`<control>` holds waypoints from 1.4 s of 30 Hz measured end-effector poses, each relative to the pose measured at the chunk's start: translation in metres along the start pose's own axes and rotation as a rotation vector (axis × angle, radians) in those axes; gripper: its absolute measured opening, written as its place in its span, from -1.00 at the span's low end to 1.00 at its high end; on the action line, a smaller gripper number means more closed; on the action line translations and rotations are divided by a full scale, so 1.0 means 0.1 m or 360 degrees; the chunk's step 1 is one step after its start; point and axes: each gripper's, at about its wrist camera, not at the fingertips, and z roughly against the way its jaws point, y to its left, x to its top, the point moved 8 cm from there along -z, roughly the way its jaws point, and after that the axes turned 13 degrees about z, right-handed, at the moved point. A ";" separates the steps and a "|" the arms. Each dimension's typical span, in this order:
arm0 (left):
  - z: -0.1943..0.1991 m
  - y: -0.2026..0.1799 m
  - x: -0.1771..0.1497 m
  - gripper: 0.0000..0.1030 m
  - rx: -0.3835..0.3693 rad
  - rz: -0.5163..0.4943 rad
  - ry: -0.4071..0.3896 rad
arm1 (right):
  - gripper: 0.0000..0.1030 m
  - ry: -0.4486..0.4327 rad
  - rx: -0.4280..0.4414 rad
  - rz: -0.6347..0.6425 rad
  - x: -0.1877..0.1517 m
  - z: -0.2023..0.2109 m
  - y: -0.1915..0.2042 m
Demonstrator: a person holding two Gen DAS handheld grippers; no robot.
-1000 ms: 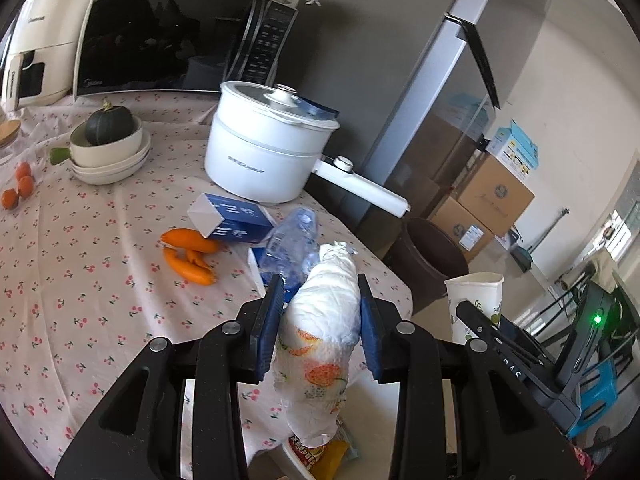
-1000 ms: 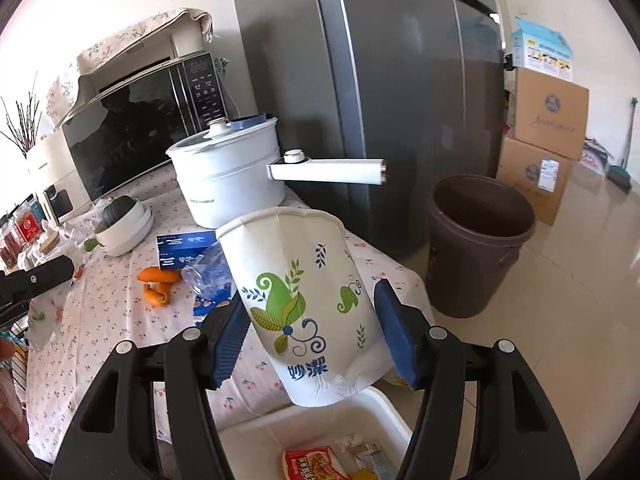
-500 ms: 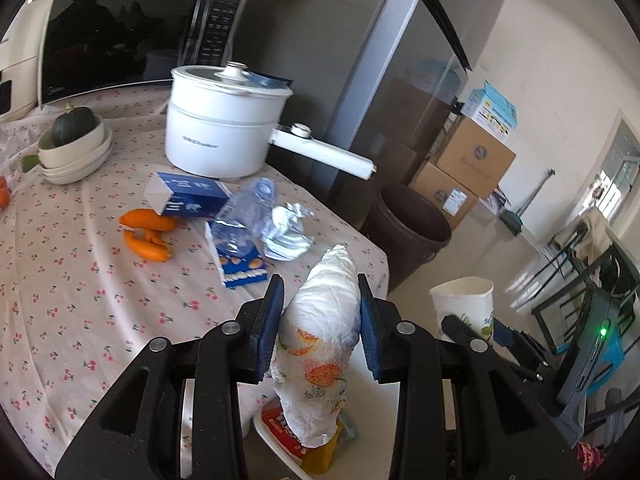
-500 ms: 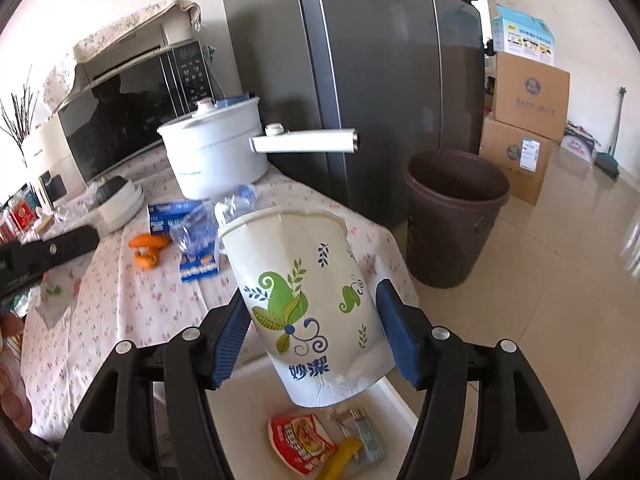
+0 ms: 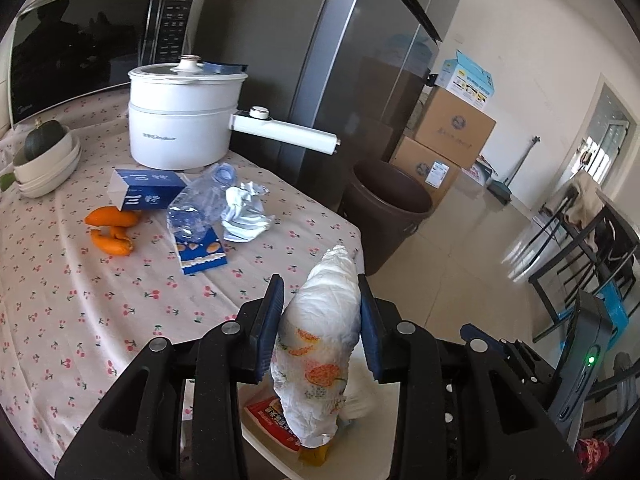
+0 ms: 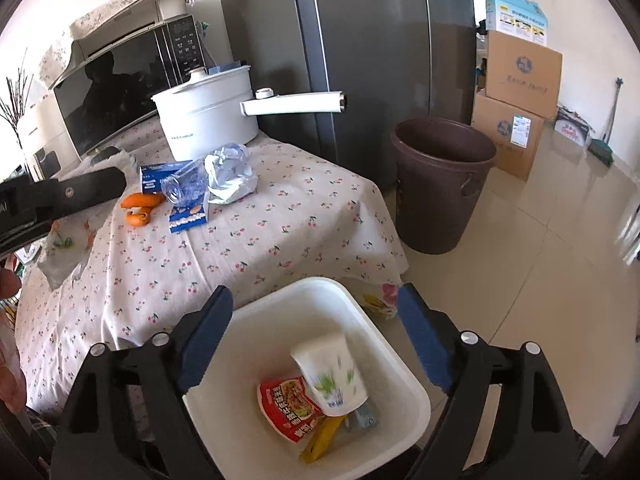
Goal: Collect trash
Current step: 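Open the left tool to drop the white bag into the bin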
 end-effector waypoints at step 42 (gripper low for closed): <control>-0.35 0.09 -0.24 0.69 0.0181 -0.0053 0.0110 | 0.87 -0.0006 -0.0476 -0.0120 0.00 0.05 -0.59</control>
